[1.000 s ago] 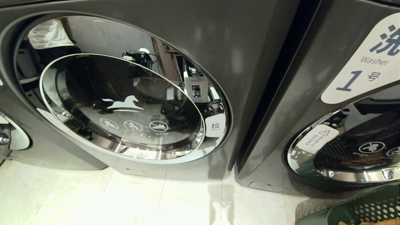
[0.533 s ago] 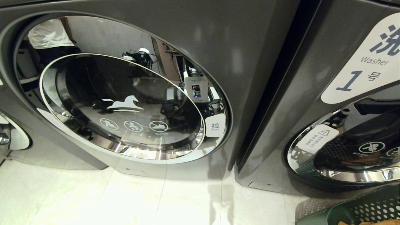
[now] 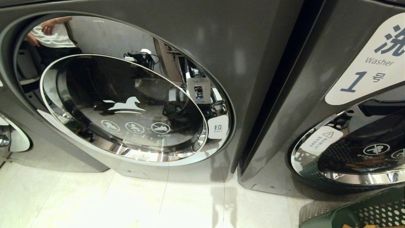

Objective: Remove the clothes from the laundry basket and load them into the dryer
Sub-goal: Take the clothes out of the basket

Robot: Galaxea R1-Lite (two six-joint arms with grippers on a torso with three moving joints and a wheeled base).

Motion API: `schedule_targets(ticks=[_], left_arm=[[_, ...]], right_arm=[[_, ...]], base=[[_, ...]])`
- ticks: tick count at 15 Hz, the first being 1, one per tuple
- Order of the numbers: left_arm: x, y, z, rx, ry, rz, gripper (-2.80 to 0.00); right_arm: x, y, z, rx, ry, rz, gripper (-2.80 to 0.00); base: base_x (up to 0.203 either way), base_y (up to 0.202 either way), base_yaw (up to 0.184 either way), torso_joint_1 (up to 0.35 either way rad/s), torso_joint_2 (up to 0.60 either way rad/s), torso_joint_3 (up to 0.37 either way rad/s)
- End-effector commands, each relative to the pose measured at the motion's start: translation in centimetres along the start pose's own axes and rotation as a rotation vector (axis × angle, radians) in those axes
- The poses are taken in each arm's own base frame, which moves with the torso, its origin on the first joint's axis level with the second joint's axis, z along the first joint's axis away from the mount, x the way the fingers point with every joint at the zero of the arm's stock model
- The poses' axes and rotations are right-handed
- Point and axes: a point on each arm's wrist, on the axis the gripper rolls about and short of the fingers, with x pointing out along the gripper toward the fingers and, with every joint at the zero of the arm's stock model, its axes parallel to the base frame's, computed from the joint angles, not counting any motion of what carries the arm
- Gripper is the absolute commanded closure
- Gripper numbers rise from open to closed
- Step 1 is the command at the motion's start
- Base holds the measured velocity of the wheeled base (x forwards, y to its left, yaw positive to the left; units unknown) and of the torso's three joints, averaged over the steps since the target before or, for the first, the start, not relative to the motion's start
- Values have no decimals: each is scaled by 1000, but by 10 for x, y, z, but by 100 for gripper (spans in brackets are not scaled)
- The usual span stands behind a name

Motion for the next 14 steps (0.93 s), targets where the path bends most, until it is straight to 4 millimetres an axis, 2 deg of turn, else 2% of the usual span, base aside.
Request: schedule_targets(ticks=[1, 3, 6, 8, 14], left_arm=[[0, 0, 0, 0, -2, -1, 0], [0, 0, 0, 0, -2, 1, 0], [0, 0, 0, 0, -2, 1, 0], [0, 0, 0, 0, -2, 1, 0], [0, 0, 0, 0, -2, 1, 0]], right_arm=[[-4, 0, 4, 5, -13, 4, 0], [-11, 2, 8, 2, -25, 10, 0], [-37, 4, 15, -2, -11, 2, 0], [-60, 2, 15, -5, 1, -3, 0], [-141, -20, -10, -58, 14, -8, 0]], base=[[0, 0, 0, 0, 0, 0], [0, 0, 0, 0, 0, 0], [0, 0, 0, 0, 0, 0], [0, 0, 0, 0, 0, 0], [0, 0, 0, 0, 0, 0]])
